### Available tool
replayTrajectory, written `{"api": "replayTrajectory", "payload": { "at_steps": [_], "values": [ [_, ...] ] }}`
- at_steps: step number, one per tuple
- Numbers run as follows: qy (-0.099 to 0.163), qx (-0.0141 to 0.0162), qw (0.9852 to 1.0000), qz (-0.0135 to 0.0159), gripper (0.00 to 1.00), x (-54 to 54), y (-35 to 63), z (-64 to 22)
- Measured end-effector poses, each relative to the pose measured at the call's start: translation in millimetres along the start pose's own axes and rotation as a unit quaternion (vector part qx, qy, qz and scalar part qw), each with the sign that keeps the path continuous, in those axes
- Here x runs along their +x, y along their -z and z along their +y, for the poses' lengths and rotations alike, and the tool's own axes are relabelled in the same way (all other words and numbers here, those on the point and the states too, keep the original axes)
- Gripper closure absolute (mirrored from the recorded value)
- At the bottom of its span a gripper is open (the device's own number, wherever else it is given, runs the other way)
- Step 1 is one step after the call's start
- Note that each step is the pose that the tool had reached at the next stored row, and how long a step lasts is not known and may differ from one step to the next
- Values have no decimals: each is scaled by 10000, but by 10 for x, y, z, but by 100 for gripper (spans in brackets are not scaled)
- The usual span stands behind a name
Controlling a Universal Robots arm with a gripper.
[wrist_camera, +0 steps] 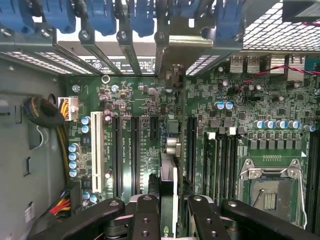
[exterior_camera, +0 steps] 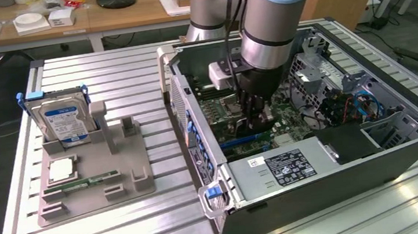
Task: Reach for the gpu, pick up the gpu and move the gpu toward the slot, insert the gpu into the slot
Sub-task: 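Insert the gpu into the slot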
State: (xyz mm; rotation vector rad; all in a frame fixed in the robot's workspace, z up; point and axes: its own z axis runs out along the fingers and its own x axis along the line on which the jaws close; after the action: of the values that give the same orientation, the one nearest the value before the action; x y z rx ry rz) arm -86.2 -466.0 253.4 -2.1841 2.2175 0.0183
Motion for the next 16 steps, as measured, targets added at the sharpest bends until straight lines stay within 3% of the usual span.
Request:
{"api": "replayTrajectory", "payload": {
  "at_steps": [16],
  "values": [
    [2,0,10000,0,74,1,-38,22]
  ]
}}
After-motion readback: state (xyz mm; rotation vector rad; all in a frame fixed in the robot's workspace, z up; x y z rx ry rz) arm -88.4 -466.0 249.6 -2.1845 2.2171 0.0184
